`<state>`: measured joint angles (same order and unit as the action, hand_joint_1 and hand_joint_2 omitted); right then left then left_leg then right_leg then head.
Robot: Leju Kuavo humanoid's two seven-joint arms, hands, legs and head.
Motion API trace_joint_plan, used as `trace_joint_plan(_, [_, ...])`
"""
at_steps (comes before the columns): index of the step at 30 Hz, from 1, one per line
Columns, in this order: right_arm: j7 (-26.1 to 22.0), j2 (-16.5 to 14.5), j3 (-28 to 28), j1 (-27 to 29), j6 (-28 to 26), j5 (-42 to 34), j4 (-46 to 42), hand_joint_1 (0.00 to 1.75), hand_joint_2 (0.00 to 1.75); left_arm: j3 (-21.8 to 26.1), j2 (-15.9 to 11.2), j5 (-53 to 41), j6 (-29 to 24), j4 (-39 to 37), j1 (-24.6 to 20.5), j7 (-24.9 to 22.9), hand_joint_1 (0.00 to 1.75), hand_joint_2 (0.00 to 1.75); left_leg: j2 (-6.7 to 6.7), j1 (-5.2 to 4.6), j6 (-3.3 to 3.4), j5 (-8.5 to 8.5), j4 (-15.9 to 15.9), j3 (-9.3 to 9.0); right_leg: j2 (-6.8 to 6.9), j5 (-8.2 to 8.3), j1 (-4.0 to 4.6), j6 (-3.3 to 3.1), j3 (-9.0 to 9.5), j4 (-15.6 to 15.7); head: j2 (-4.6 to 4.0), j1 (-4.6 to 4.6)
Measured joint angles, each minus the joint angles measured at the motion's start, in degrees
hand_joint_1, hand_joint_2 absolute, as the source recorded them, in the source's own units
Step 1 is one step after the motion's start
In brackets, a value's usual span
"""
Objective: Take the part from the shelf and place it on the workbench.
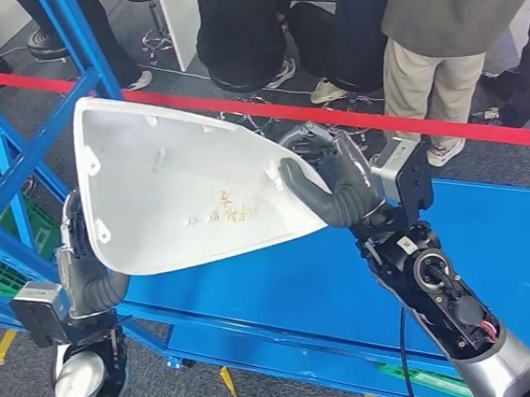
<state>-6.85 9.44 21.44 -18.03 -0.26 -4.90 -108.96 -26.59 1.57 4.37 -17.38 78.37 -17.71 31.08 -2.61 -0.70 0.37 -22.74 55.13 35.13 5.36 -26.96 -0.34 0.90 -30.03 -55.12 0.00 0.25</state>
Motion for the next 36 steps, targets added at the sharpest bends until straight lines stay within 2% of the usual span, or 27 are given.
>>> trace_joint_plan(2, [0.02, -0.08, 0.34, -0.01, 0.43, -0.02, -0.2, 1.75, 1.75, 0.01, -0.01, 0.08, -0.23, 0.1, 0.07, 0.03, 0.0, 1.75, 1.29, 0.14, 0.45, 0.21, -0.56, -0.26, 0.24, -0.44, -0.16, 0.54, 0.22, -0.05, 0.0, 0.09])
trace_joint_plan(3, [0.02, -0.11, 0.51, -0.02, 0.59, -0.02, -0.32, 1.75, 1.75, 0.02, 0.01, 0.11, -0.33, 0.2, 0.08, 0.03, 0.0, 1.75, 1.85, 0.33, 0.7, 0.33, -0.88, -0.51, -0.71, -1.21, -0.31, 0.76, -0.12, -0.97, 0.0, 0.19])
trace_joint_plan(4, [0.02, -0.13, 0.63, -0.01, 0.71, -0.02, -0.44, 1.75, 1.75, 0.02, 0.03, 0.12, -0.41, 0.29, 0.07, 0.04, 0.0, 1.75, 2.41, 0.57, 0.94, 0.45, -1.19, -0.77, -2.05, -2.58, -0.46, 0.98, -1.1, -3.22, 0.0, 0.45])
trace_joint_plan(6, [-0.01, -0.14, 0.95, 0.03, 0.94, -0.04, -0.54, 1.75, 1.75, 0.02, 0.07, 0.16, -0.45, 0.39, 0.1, 0.03, 0.0, 1.75, 3.58, 0.72, 1.17, 0.44, -1.28, -0.99, -4.54, -6.3, -0.68, 1.33, -4.92, -11.28, 0.0, 1.2])
trace_joint_plan(7, [-0.03, -0.14, 1.15, 0.09, 1.14, -0.07, -0.54, 1.75, 1.75, 0.02, 0.07, 0.2, -0.45, 0.4, 0.21, -0.01, 0.0, 1.75, 4.26, 0.7, 1.21, 0.42, -1.26, -1.02, -4.92, -7.61, -0.68, 1.5, -6.95, -15.26, 0.0, 1.5])
trace_joint_plan(8, [-0.05, -0.15, 1.35, 0.15, 1.34, -0.09, -0.54, 1.75, 1.75, 0.02, 0.07, 0.22, -0.45, 0.46, 0.37, -0.11, 0.0, 1.75, 5.0, 0.69, 1.22, 0.39, -1.23, -1.08, -5.06, -7.9, -0.69, 1.61, -8.32, -17.59, 0.0, 1.67])
trace_joint_plan(9, [-0.07, -0.15, 1.54, 0.18, 1.54, -0.14, -0.54, 1.75, 1.75, 0.02, 0.05, 0.19, -0.51, 0.61, 0.54, -0.27, 0.0, 1.75, 5.79, 0.68, 1.2, 0.35, -1.2, -1.17, -5.13, -6.97, -0.72, 1.63, -8.61, -17.58, 0.0, 1.79])
trace_joint_plan(10, [-0.1, -0.15, 1.69, 0.16, 1.7, -0.16, -0.54, 1.75, 1.75, 0.02, 0.04, 0.04, -0.62, 0.85, 0.7, -0.46, 0.0, 1.75, 6.65, 0.7, 1.12, 0.28, -1.15, -1.34, -5.38, -4.87, -0.78, 1.56, -7.69, -14.99, 0.0, 1.97])
trace_joint_plan(11, [-0.12, -0.15, 1.85, 0.11, 1.84, -0.21, -0.54, 1.75, 1.75, 0.02, 0.03, -0.17, -0.84, 1.23, 0.83, -0.68, 0.0, 1.75, 7.48, 0.74, 0.98, 0.17, -1.07, -1.51, -6.23, -2.25, -0.89, 1.44, -5.99, -10.73, 0.0, 2.25])
trace_joint_plan(13, [-0.15, -0.15, 2.13, -0.03, 2.17, -0.37, -0.54, 1.75, 1.75, 0.02, 0.0, -0.64, -1.22, 2.04, 0.93, -1.11, 0.0, 1.75, 9.03, 0.76, 0.54, 0.04, -0.76, -1.41, -9.38, 0.94, -1.22, 1.14, -2.53, -3.1, 0.0, 2.52])
trace_joint_plan(14, [-0.14, -0.15, 2.27, -0.07, 2.32, -0.46, -0.54, 1.75, 1.75, 0.02, -0.03, -0.79, -1.33, 2.43, 0.98, -1.33, 0.0, 1.75, 9.67, 0.87, 0.22, 0.11, -0.62, -1.08, -10.54, 1.23, -1.27, 0.97, -1.61, -1.18, 0.0, 2.58])
trace_joint_plan(15, [-0.11, -0.15, 2.42, -0.13, 2.46, -0.62, -0.54, 1.75, 1.75, 0.02, -0.08, -0.87, -1.35, 2.75, 1.09, -1.51, 0.0, 1.75, 10.36, 1.03, -0.13, 0.28, -0.57, -0.69, -10.94, 0.9, -1.21, 0.8, -1.22, -0.64, 0.0, 2.59])
trace_joint_plan(16, [-0.09, -0.15, 2.57, -0.24, 2.58, -0.85, -0.55, 1.75, 1.75, 0.02, -0.15, -0.91, -1.35, 3.11, 1.25, -1.68, 0.0, 1.75, 11.13, 1.15, -0.54, 0.49, -0.6, -0.39, -10.29, 0.83, -1.13, 0.58, -0.94, -0.25, 0.0, 2.6])
trace_joint_plan(17, [-0.05, -0.16, 2.73, -0.38, 2.69, -1.1, -0.54, 1.75, 1.75, 0.02, -0.23, -0.94, -1.34, 3.48, 1.44, -1.77, 0.0, 1.75, 11.11, 1.19, -0.88, 0.51, -0.5, -0.2, -9.51, 0.94, -1.16, 0.26, -0.75, -0.06, 0.0, 2.64])
trace_joint_plan(18, [-0.02, -0.17, 2.86, -0.54, 2.78, -1.33, -0.56, 1.75, 1.75, 0.03, -0.33, -0.95, -1.34, 3.84, 1.54, -1.84, 0.0, 1.75, 10.04, 1.05, -1.14, 0.06, 0.28, 0.21, -8.63, 1.04, -1.21, -0.13, -0.46, 0.26, 0.0, 2.41])
trace_joint_plan(19, [0.01, -0.18, 2.96, -0.7, 2.84, -1.5, -0.6, 1.75, 1.75, 0.03, -0.43, -0.96, -1.33, 4.16, 1.53, -1.9, 0.0, 1.75, 8.31, 0.87, -1.36, -0.97, 2.17, 1.17, -7.7, 1.14, -1.26, -0.53, -0.16, 0.6, 0.0, 1.99])
trace_joint_plan(21, [0.09, -0.19, 3.06, -0.87, 2.95, -1.61, -0.72, 1.75, 1.75, 0.03, -0.53, -0.96, -1.31, 4.6, 1.49, -2.01, 0.0, 1.75, 4.47, 0.79, -1.66, -4.37, 9.56, 5.08, -5.82, 1.12, -1.03, -1.12, 0.09, 0.87, 0.0, 1.14])
trace_joint_plan(23, [0.19, -0.19, 3.23, -0.9, 3.1, -1.77, -0.78, 1.75, 1.75, 0.02, -0.6, -0.96, -1.24, 4.73, 1.67, -2.15, 0.0, 1.75, 3.36, 1.06, -1.88, -6.45, 16.32, 8.95, -3.98, 0.98, -0.76, -1.28, 0.09, 0.87, 0.0, 0.62])
trace_joint_plan(24, [0.22, -0.19, 3.35, -0.91, 3.16, -1.9, -0.79, 1.75, 1.75, 0.02, -0.65, -0.96, -1.21, 4.74, 1.77, -2.21, 0.0, 1.75, 3.2, 1.17, -1.92, -6.01, 16.82, 9.37, -3.1, 0.9, -0.68, -1.29, 0.11, 0.86, 0.0, 0.45])
trace_joint_plan(25, [0.25, -0.19, 3.49, -0.94, 3.21, -2.02, -0.8, 1.75, 1.75, 0.03, -0.7, -0.96, -1.19, 4.78, 1.83, -2.26, 0.0, 1.75, 2.96, 1.23, -1.91, -4.58, 14.81, 8.42, -2.31, 0.79, -0.65, -1.24, 0.19, 0.86, 0.0, 0.29])
trace_joint_plan(26, [0.29, -0.19, 3.6, -0.99, 3.23, -2.12, -0.81, 1.75, 1.75, 0.03, -0.75, -0.97, -1.19, 4.87, 1.84, -2.28, 0.0, 1.75, 2.36, 1.25, -1.84, -2.61, 10.84, 6.29, -1.6, 0.66, -0.63, -1.15, 0.34, 0.86, 0.0, 0.2])
trace_joint_plan(28, [0.37, -0.19, 3.77, -1.22, 3.23, -2.23, -0.87, 1.75, 1.75, 0.03, -0.83, -1.06, -1.21, 5.16, 1.77, -2.29, 0.0, 1.75, -0.18, 0.99, -1.46, 0.23, 2.47, 1.8, -0.48, 0.28, -0.34, -0.72, 0.65, 0.85, 0.0, 0.06])
trace_joint_plan(29, [0.4, -0.19, 3.85, -1.36, 3.23, -2.28, -0.91, 1.75, 1.75, 0.02, -0.85, -1.14, -1.22, 5.28, 1.71, -2.29, 0.0, 1.75, -0.99, 0.82, -1.2, 0.78, 0.16, 0.53, -0.03, 0.08, -0.18, -0.43, 0.82, 0.84, 0.0, 0.15])
trace_joint_plan(30, [0.42, -0.19, 3.91, -1.47, 3.23, -2.32, -0.95, 1.75, 1.75, 0.02, -0.87, -1.24, -1.21, 5.36, 1.66, -2.29, 0.0, 1.75, -1.28, 0.6, -0.91, 0.78, -0.72, 0.1, 0.42, -0.12, -0.04, -0.14, 0.98, 0.86, 0.0, 0.25])
trace_joint_plan(32, [0.46, -0.19, 3.96, -1.54, 3.21, -2.41, -1.05, 1.75, 1.75, 0.02, -0.88, -1.43, -1.19, 5.44, 1.62, -2.3, 0.0, 1.75, 0.07, 0.52, -0.32, 0.83, -0.82, -0.01, 1.16, -0.53, -0.17, 0.51, 1.28, 0.92, 0.0, 0.47])
trace_joint_plan(34, [0.57, -0.16, 3.82, -1.46, 3.13, -2.56, -1.22, 1.75, 1.75, 0.02, -0.79, -1.65, -1.16, 5.53, 1.35, -2.23, 0.0, 1.75, 1.25, 0.77, 0.34, 0.92, -1.19, -0.38, -0.71, -2.22, -0.5, 1.05, 0.56, -1.23, 0.0, 0.72])
trace_joint_plan(36, [0.71, -0.1, 3.56, -1.18, 2.9, -2.97, -1.4, 1.75, 1.75, 0.0, -0.54, -1.83, -1.15, 5.57, 0.89, -2.15, 0.0, 1.75, 2.45, 0.93, 0.81, 0.93, -1.32, -0.64, -3.93, -5.84, -0.68, 1.29, -2.81, -8.54, 0.0, 1.39])
